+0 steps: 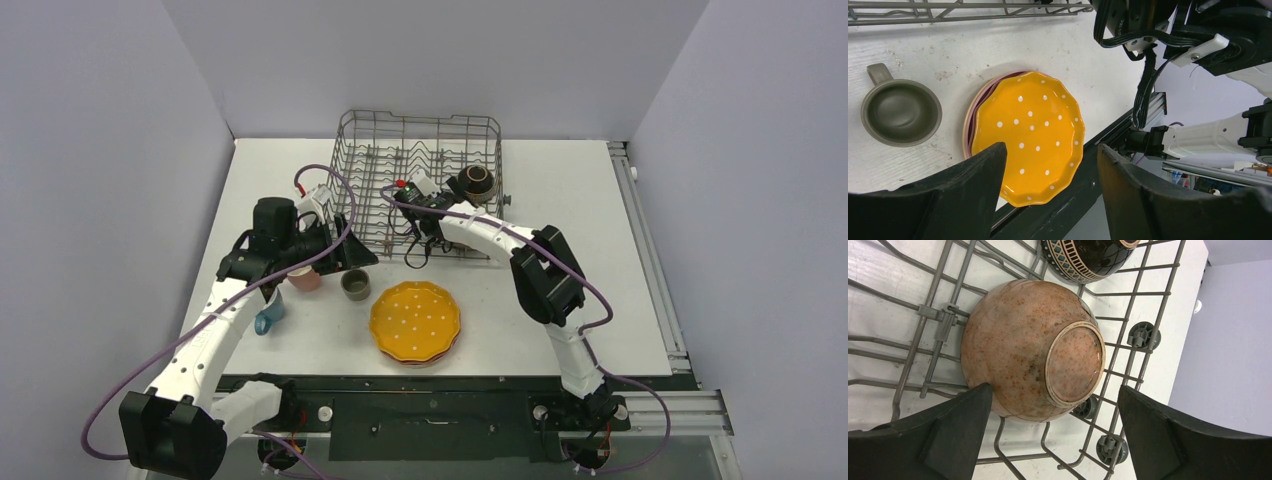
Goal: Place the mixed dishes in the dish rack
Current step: Turn the bowl upside down on the dish rack, then pick up the cup at the center of the board.
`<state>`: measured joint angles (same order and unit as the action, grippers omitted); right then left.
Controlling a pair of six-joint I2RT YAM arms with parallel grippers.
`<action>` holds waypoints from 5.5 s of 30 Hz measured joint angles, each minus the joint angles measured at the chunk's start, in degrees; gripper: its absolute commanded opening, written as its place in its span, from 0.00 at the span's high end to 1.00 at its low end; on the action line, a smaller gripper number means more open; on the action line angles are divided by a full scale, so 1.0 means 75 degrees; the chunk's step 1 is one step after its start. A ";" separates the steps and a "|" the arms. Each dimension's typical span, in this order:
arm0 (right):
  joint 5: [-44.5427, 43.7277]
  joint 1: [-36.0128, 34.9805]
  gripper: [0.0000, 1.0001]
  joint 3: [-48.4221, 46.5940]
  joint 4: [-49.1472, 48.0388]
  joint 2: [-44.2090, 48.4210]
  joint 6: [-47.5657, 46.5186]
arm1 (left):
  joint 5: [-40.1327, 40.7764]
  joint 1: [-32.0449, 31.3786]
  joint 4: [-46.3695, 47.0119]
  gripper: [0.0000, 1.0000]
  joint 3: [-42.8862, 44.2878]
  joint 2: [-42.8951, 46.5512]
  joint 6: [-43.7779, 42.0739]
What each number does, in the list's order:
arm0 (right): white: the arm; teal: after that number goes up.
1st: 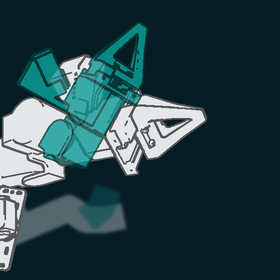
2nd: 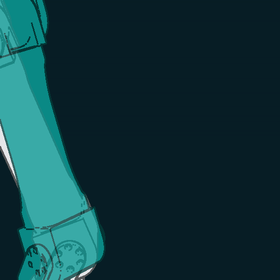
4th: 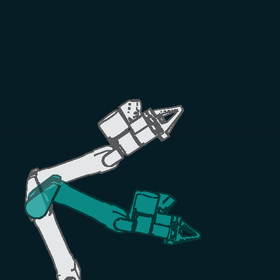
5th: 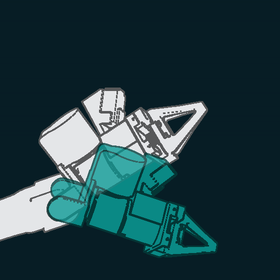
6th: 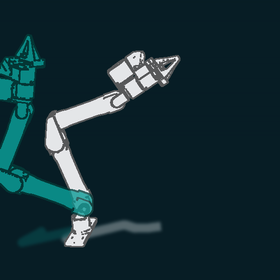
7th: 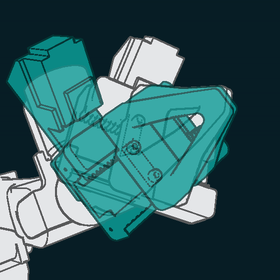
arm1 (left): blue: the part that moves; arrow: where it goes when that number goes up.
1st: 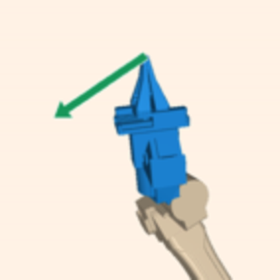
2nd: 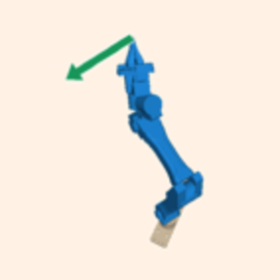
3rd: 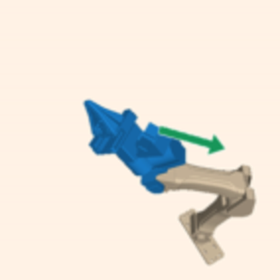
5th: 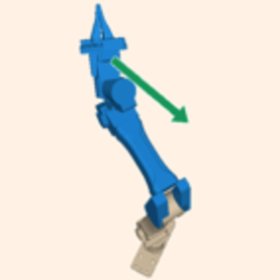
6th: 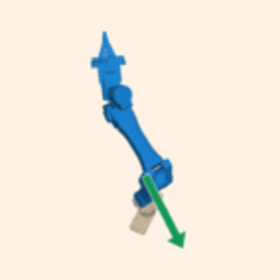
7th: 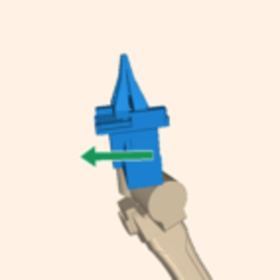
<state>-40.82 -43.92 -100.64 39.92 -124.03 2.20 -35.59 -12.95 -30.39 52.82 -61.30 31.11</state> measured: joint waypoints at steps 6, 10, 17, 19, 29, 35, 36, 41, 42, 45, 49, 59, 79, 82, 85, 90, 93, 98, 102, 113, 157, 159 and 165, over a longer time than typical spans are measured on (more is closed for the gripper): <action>0.0128 0.0038 0.10 0.0076 -0.0058 0.0026 0.0096 | -0.0064 0.0000 0.0026 0.36 0.0000 0.0000 0.0000; 0.0548 0.0166 0.11 0.0385 -0.0245 0.0289 0.0358 | -0.0070 0.0000 0.0023 0.36 0.0000 0.0000 -0.0012; 0.1341 0.0239 0.14 0.0828 -0.0385 0.1341 0.0685 | -0.0067 0.0000 -0.0038 0.34 0.0000 0.0000 -0.0050; 0.1513 0.0201 0.14 0.0921 -0.0391 0.1766 0.0766 | -0.0058 0.0000 -0.0067 0.34 0.0000 0.0000 -0.0070; 0.2279 0.0149 0.20 0.1874 -0.0428 0.3669 0.1215 | 0.0207 0.0000 -0.0341 0.34 0.0102 -0.0041 -0.0283; 0.2588 0.0087 0.28 0.2719 -0.0402 0.4616 0.1530 | 0.0799 -0.0003 -0.0705 0.34 0.0198 -0.0079 -0.0449; 0.2620 0.0058 0.29 0.2844 -0.0367 0.4797 0.1609 | 0.0933 -0.0009 -0.0766 0.34 0.0227 -0.0079 -0.0458; 0.2859 -0.0085 0.31 0.3264 -0.0341 0.5613 0.1903 | 0.1778 -0.0012 -0.1189 0.34 0.0507 -0.0082 -0.0603; 0.2935 -0.0114 0.31 0.3369 -0.0338 0.5805 0.1967 | 0.1999 -0.0012 -0.1297 0.34 0.0603 -0.0082 -0.0638; 0.3200 -0.0178 0.32 0.3730 -0.0367 0.6385 0.2142 | 0.2556 -0.0015 -0.1559 0.34 0.0866 -0.0082 -0.0682; 0.3515 -0.0274 0.33 0.4118 -0.0414 0.6983 0.2317 | 0.3445 -0.0015 -0.1982 0.34 0.1201 -0.0076 -0.0705; 0.4033 -0.0382 0.37 0.4674 -0.0463 0.7746 0.2465 | 0.5496 0.0041 -0.2984 0.33 0.1367 0.0236 -0.0417; 0.5540 -0.0527 0.52 0.5613 -0.1172 0.8667 0.2990 | 0.6257 0.1620 -0.3946 0.46 0.1189 -0.0294 -0.0131; 0.5683 -0.0557 0.53 0.5686 -0.1262 0.8641 0.3057 | 0.6257 0.1848 -0.3926 0.48 0.1040 -0.0449 -0.0184; 0.5764 -0.0557 0.54 0.5686 -0.1396 0.8606 0.3083 | 0.6254 0.2092 -0.3923 0.49 0.0874 -0.0632 -0.0224; 0.5826 -0.0557 0.55 0.5686 -0.1539 0.8550 0.3095 | 0.6193 0.2331 -0.3850 0.52 0.0801 -0.1032 -0.0289; 0.5846 -0.0557 0.55 0.5686 -0.1588 0.8521 0.3095 | 0.6129 0.2416 -0.3742 0.54 0.0787 -0.1279 -0.0353; 0.5866 -0.0557 0.55 0.5686 -0.1708 0.8413 0.3095 | 0.6044 0.2582 -0.3494 0.58 0.0752 -0.1547 -0.0420; 0.5890 -0.0557 0.55 0.5686 -0.1772 0.8323 0.3095 | 0.5942 0.2699 -0.3290 0.61 0.0749 -0.1766 -0.0449; 0.5910 -0.0560 0.56 0.5686 -0.1772 0.8087 0.3156 | 0.5654 0.2792 -0.2731 0.78 0.0682 -0.2387 -0.0580; 0.4806 -0.1207 0.43 0.5132 -0.0886 0.8562 0.3389 | 0.4517 0.2769 -0.4339 1.00 0.2066 -0.0041 -0.0629; 0.4744 -0.1207 0.40 0.5097 -0.0822 0.8617 0.3398 | 0.4234 0.2739 -0.4552 1.00 0.2279 0.0041 -0.0627; 0.4628 -0.1207 0.37 0.4960 -0.0737 0.8655 0.3430 | 0.3325 0.2366 -0.4884 1.00 0.2789 0.0338 -0.0519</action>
<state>-6.11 -52.97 -63.44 34.39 -59.11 27.92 -10.66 4.80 -67.02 73.73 -58.76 27.22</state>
